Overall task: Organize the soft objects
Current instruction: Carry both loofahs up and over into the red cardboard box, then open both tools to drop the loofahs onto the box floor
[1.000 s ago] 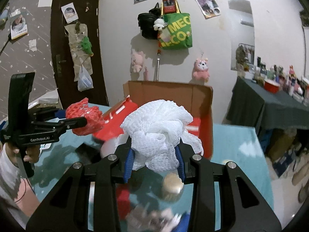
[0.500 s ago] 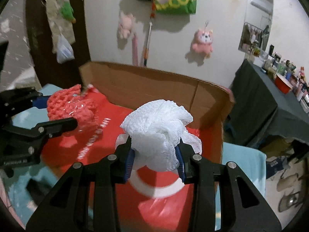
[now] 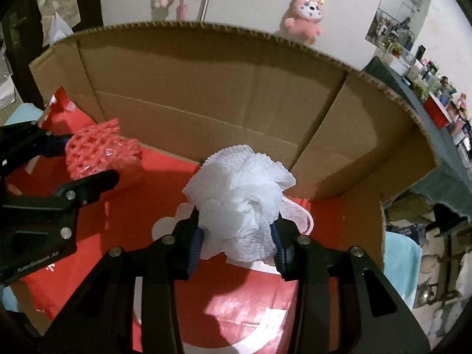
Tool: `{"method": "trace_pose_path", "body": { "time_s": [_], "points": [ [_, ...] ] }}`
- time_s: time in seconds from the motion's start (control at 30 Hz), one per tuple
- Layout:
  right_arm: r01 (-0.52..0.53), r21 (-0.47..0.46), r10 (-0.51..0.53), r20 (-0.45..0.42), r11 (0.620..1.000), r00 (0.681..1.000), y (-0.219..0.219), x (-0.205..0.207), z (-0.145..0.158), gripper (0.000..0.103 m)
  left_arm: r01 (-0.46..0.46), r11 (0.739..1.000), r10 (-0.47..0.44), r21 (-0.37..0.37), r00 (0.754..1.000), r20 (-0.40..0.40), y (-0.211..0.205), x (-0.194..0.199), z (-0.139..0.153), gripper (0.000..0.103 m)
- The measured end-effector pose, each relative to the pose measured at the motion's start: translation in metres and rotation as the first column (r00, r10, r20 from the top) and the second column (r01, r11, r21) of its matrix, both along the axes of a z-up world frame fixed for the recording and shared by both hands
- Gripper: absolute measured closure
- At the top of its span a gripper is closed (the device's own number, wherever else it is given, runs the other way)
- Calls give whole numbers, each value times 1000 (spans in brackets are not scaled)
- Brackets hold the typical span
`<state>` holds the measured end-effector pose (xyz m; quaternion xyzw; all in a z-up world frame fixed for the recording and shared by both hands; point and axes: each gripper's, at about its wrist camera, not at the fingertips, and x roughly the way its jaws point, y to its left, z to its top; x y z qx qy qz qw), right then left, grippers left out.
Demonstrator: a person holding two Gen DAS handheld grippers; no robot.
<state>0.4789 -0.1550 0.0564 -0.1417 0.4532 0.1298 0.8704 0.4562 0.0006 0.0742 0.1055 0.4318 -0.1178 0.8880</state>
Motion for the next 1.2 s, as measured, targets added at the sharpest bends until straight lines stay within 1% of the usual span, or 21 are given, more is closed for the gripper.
{"method": "trace_pose_path", "body": {
  "time_s": [0.13, 0.27, 0.4, 0.63, 0.67, 0.8, 0.9, 1.07, 1.2],
  "points": [
    [-5, -1, 5, -3, 1000, 1000, 0, 0, -2, 56, -8, 1000, 8, 17, 1000, 12, 1, -2, -1, 51],
    [1, 8, -1, -8, 1000, 1000, -4, 0, -3, 53, -16, 1000, 16, 16, 1000, 10, 2, -4, -1, 50],
    [14, 11, -14, -13, 1000, 1000, -5, 1, -3, 48, -25, 999, 24, 44, 1000, 18, 2, -5, -3, 49],
    [19, 14, -19, -11, 1000, 1000, -5, 2, -1, 42, -39, 998, 39, 39, 999, 12, 6, -5, 2, 45],
    [20, 14, -20, -12, 1000, 1000, -5, 1, 0, 41, -40, 999, 40, 37, 999, 13, 7, -5, 2, 43],
    [21, 13, -21, -10, 1000, 1000, -4, 0, 1, 38, -51, 999, 51, 5, 998, 26, 9, -9, 9, 27],
    [23, 11, -23, -7, 1000, 1000, -5, -3, 2, 33, -56, 998, 56, -4, 998, 35, 10, -12, 14, 24],
    [27, 16, -27, -7, 1000, 1000, -8, -7, 8, 32, -63, 998, 64, -21, 997, 51, 12, -22, 24, 20],
    [31, 18, -31, 0, 999, 1000, -9, -16, 16, 29, -71, 996, 76, -60, 994, 81, 18, -37, 39, 13]
  ]
}}
